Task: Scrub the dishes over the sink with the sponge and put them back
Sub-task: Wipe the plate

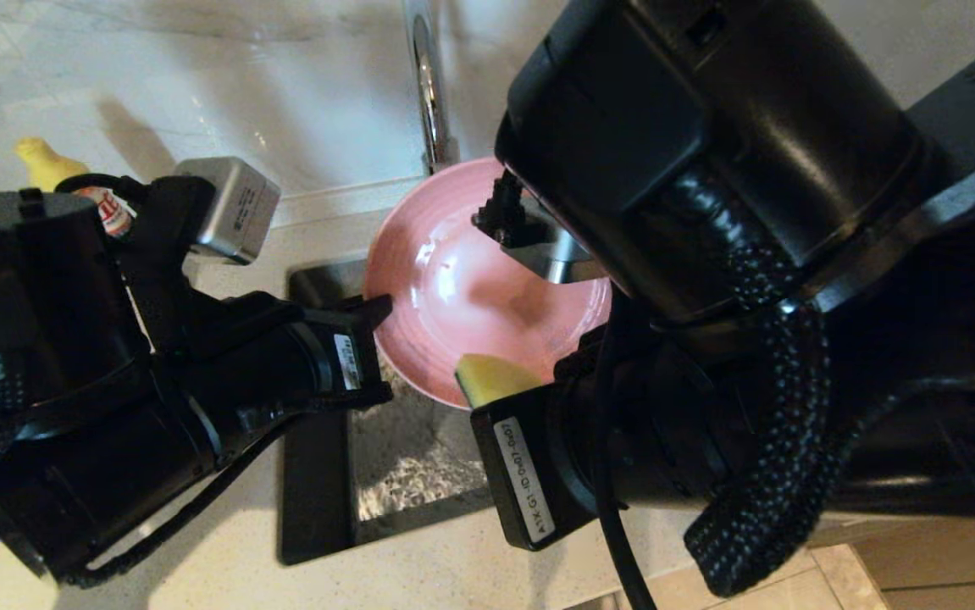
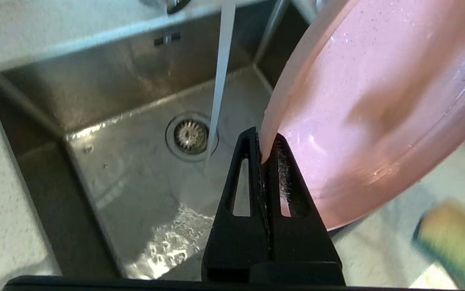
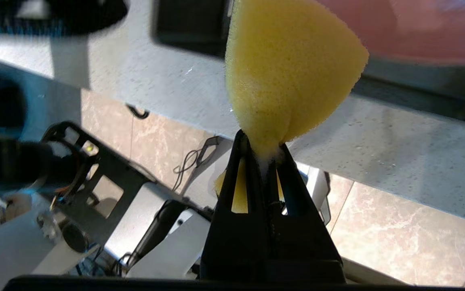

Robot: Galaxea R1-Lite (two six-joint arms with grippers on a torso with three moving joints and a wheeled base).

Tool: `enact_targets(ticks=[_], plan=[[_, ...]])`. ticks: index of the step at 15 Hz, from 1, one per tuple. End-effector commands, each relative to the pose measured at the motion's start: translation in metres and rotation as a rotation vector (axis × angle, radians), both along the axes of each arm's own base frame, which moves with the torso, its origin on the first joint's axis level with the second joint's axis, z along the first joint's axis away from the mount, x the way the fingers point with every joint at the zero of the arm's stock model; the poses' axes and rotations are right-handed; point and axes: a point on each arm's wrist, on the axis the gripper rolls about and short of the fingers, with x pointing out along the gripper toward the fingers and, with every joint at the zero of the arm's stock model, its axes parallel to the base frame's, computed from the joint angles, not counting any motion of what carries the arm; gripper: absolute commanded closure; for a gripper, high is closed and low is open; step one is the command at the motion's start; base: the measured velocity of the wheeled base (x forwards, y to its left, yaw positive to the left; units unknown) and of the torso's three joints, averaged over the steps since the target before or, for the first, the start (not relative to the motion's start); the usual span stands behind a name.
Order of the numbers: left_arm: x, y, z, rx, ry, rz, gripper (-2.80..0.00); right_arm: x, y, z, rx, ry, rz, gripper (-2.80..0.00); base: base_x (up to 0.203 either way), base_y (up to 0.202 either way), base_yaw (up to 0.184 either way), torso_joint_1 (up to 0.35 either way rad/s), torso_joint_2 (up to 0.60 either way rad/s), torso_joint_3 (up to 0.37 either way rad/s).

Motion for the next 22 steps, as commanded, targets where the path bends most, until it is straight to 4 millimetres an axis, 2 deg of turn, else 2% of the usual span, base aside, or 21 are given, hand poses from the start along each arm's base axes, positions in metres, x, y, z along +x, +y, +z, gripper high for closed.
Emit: enact_targets(ticks=[1, 4, 7, 15, 20, 22], plan=[[-0.001, 0.000, -0.007, 0.007, 0.003, -0.002, 0.00, 0.004, -0.002, 0.000, -0.001, -0.013, -0.031, 0.00, 0.000, 0.000, 0.000, 0.000, 0.00, 0.000], [-0.003, -0.002, -0.013, 0.005, 0.013, -0.013, 0.00, 0.008, -0.002, 0.004, 0.010, -0.070, -0.089, 0.00, 0.000, 0.000, 0.000, 0.000, 0.00, 0.000], [-0.002, -0.004, -0.005, -0.023, -0.015, -0.013, 0.00, 0.008, -0.002, 0.004, 0.003, -0.085, -0.104, 0.00, 0.000, 0.000, 0.000, 0.000, 0.00, 0.000], [0.015, -0.020, -0.001, -0.048, -0.053, -0.005, 0.00, -0.010, 0.008, 0.000, 0.023, -0.016, -0.003, 0.00, 0.000, 0.000, 0.000, 0.000, 0.00, 0.000], [0.006, -0.010, 0.010, -0.087, -0.091, 0.010, 0.00, -0.007, 0.011, -0.005, 0.019, 0.002, -0.024, 0.00, 0.000, 0.000, 0.000, 0.000, 0.00, 0.000], [0.000, -0.005, 0.016, -0.104, -0.106, 0.008, 0.00, 0.004, 0.010, -0.006, 0.025, 0.005, -0.061, 0.00, 0.000, 0.000, 0.000, 0.000, 0.00, 0.000]])
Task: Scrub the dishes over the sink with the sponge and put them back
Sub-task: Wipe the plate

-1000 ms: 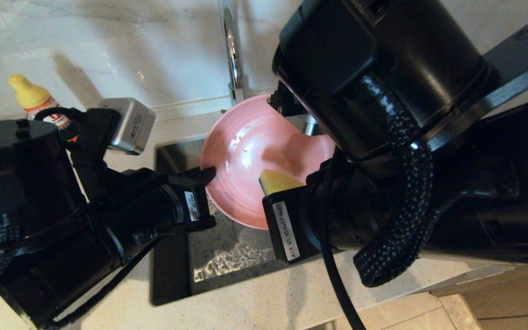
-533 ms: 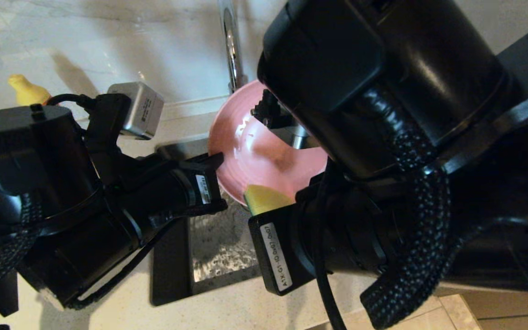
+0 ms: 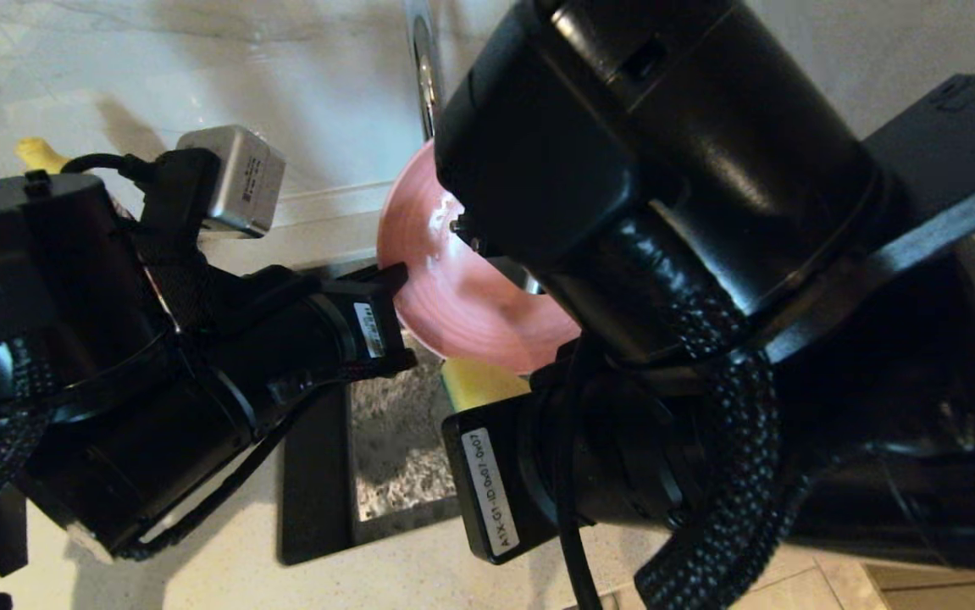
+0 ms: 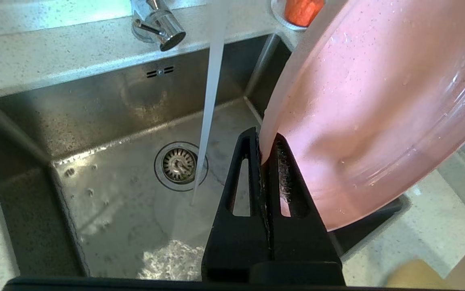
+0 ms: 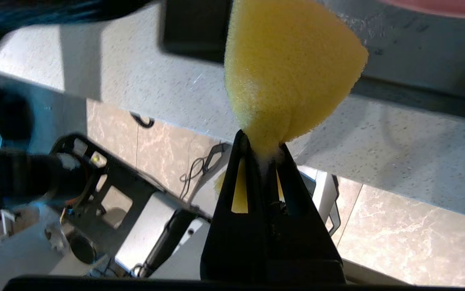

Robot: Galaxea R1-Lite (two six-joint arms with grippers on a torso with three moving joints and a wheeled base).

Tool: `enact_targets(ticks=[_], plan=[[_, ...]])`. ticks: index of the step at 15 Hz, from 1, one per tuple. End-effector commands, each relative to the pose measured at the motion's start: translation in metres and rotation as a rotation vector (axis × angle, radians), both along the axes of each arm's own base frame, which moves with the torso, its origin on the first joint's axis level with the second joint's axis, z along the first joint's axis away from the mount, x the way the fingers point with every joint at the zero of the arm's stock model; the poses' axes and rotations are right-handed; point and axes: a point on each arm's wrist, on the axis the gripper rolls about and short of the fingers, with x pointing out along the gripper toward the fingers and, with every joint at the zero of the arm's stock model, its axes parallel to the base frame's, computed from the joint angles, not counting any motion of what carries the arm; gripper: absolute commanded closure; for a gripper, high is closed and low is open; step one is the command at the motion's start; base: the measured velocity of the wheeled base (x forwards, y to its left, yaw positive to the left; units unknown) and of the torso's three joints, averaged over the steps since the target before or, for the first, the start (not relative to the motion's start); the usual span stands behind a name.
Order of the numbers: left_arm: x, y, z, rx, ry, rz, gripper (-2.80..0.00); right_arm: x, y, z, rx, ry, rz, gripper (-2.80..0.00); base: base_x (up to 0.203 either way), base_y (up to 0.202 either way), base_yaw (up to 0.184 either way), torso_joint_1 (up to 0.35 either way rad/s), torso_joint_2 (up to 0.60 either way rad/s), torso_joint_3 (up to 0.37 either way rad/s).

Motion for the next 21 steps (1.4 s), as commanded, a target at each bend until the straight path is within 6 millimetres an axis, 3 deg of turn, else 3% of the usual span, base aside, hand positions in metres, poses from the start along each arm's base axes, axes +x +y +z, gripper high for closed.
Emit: enact_targets(ticks=[1, 11, 17, 21], plan=[[-0.010, 0.010, 0.007, -0.023, -0.022, -0.004, 0.00, 0.011, -0.001, -0.004, -0.008, 0.007, -0.038, 0.00, 0.000, 0.000, 0.000, 0.000, 0.00, 0.000], [-0.030, 0.014, -0.003, -0.011, -0.002, -0.083, 0.00, 0.048, -0.002, -0.004, 0.057, -0.039, -0.140, 0.00, 0.000, 0.000, 0.000, 0.000, 0.00, 0.000], [-0.031, 0.012, -0.021, 0.042, 0.039, -0.101, 0.00, 0.045, -0.021, 0.016, 0.104, -0.081, -0.152, 0.00, 0.000, 0.000, 0.000, 0.000, 0.00, 0.000], [-0.031, 0.012, -0.020, 0.038, 0.037, -0.107, 0.00, 0.042, -0.028, 0.024, 0.108, -0.122, -0.168, 0.00, 0.000, 0.000, 0.000, 0.000, 0.00, 0.000]])
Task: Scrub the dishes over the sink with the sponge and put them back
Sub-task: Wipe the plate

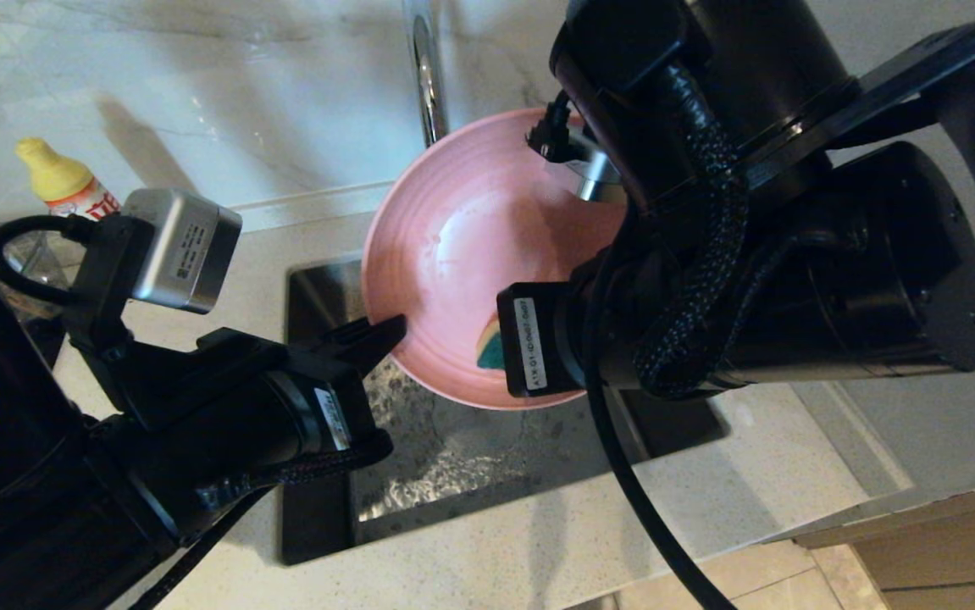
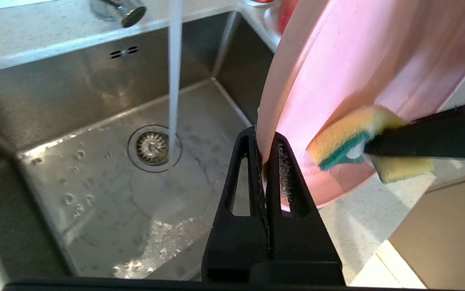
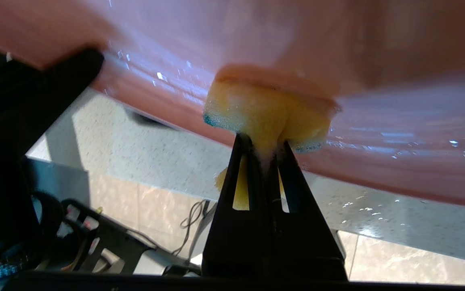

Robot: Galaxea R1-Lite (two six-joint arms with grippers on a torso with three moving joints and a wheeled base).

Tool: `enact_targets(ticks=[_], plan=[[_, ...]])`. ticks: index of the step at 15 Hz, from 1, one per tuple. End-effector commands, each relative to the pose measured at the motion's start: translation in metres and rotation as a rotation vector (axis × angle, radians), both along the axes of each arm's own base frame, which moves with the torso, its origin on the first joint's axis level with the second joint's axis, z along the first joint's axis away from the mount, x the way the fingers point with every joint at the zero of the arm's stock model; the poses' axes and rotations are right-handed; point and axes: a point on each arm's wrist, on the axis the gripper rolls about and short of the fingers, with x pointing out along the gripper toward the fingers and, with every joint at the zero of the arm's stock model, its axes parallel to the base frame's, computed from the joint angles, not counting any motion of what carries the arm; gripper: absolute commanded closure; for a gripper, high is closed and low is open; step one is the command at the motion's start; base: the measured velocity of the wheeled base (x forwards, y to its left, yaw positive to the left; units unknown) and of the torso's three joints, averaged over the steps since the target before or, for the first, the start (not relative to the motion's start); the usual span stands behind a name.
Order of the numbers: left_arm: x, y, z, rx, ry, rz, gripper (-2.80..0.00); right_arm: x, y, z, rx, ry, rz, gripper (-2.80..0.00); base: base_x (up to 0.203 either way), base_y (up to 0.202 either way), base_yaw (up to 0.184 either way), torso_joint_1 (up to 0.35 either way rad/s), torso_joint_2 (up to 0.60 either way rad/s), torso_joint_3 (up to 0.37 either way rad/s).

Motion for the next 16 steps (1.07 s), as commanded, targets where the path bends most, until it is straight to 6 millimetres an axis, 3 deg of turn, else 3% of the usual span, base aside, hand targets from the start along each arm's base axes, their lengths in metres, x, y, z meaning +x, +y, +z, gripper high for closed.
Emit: enact_targets(ticks=[1, 11, 16], plan=[[0.001, -0.001, -0.001, 0.004, 0.008, 0.004, 0.00, -0.002, -0.007, 0.008, 0.016, -0.037, -0.038, 0.00, 0.000, 0.000, 0.000, 0.000, 0.00, 0.000], [0.014, -0.013, -0.012, 0.033, 0.083, 0.028, 0.00, -0.015, -0.012, 0.017, -0.029, -0.127, -0.054, 0.00, 0.000, 0.000, 0.000, 0.000, 0.00, 0.000], [0.008, -0.006, 0.001, -0.024, 0.154, 0.036, 0.00, -0.018, -0.013, 0.007, -0.070, -0.068, -0.024, 0.00, 0.000, 0.000, 0.000, 0.000, 0.00, 0.000]])
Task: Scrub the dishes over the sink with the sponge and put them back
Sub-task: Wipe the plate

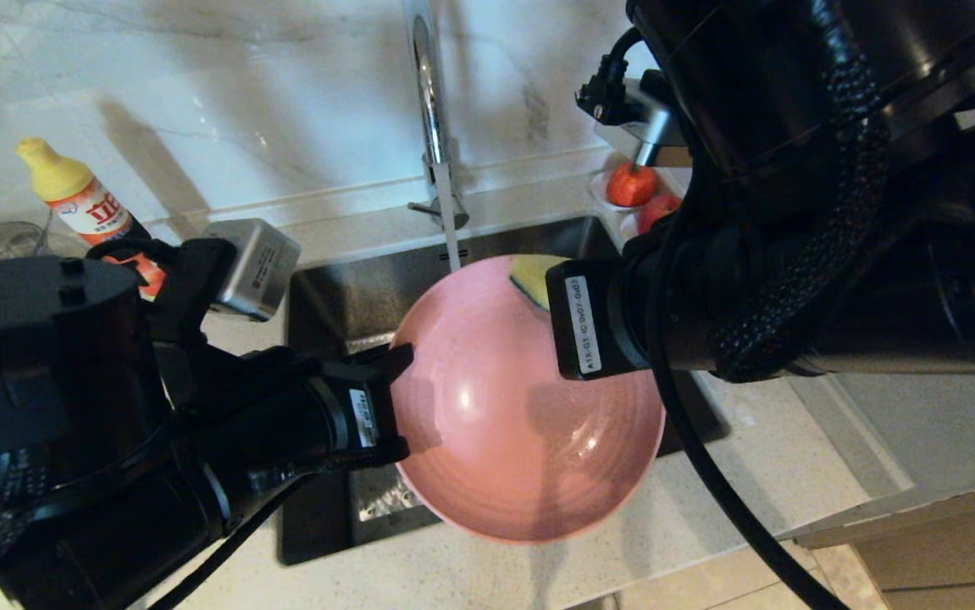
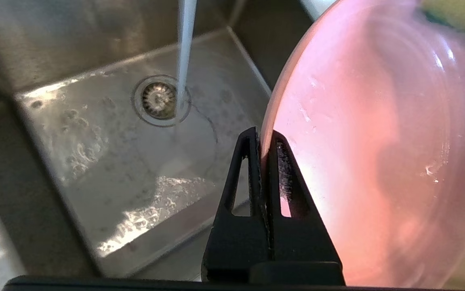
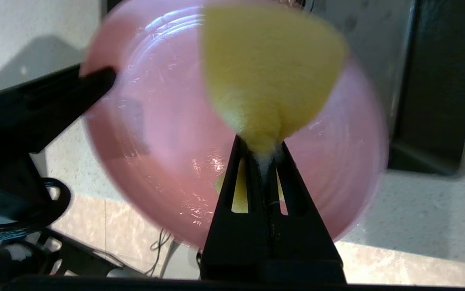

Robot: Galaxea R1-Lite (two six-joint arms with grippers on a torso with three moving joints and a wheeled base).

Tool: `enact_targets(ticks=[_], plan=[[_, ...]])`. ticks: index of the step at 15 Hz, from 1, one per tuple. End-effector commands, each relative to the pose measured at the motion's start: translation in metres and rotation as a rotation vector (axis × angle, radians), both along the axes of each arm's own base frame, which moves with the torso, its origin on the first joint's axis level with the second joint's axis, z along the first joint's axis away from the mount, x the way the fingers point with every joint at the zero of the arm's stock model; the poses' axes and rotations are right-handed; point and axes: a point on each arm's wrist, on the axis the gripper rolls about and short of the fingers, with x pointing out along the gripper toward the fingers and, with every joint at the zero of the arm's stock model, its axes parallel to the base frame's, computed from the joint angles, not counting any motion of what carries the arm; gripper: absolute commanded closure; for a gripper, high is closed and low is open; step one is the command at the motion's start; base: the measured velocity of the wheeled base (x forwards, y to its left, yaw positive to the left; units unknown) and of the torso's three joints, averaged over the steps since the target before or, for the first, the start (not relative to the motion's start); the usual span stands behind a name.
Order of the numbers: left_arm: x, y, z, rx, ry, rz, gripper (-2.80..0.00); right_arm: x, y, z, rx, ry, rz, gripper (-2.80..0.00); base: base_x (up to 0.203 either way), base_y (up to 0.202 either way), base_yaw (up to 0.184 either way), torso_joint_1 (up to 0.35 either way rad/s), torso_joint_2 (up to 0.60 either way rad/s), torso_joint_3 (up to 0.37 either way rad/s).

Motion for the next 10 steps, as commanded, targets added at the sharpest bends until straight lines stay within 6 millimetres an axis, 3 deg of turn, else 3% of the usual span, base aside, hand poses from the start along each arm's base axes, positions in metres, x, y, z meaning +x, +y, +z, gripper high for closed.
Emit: enact_targets(ticks=[1, 7, 10], plan=[[-0.005, 0.006, 0.015, -0.045, 0.009, 0.005, 0.00, -0.002, -0.001, -0.002, -0.007, 0.013, 0.007, 0.00, 0.000, 0.000, 0.000, 0.000, 0.00, 0.000], [0.004, -0.003, 0.015, -0.044, 0.011, 0.026, 0.00, -0.029, 0.010, 0.000, 0.017, 0.075, 0.152, 0.00, 0.000, 0.000, 0.000, 0.000, 0.00, 0.000], [0.004, -0.003, 0.016, -0.054, 0.010, 0.025, 0.00, -0.028, 0.021, -0.012, -0.027, 0.105, 0.164, 0.00, 0.000, 0.000, 0.000, 0.000, 0.00, 0.000]])
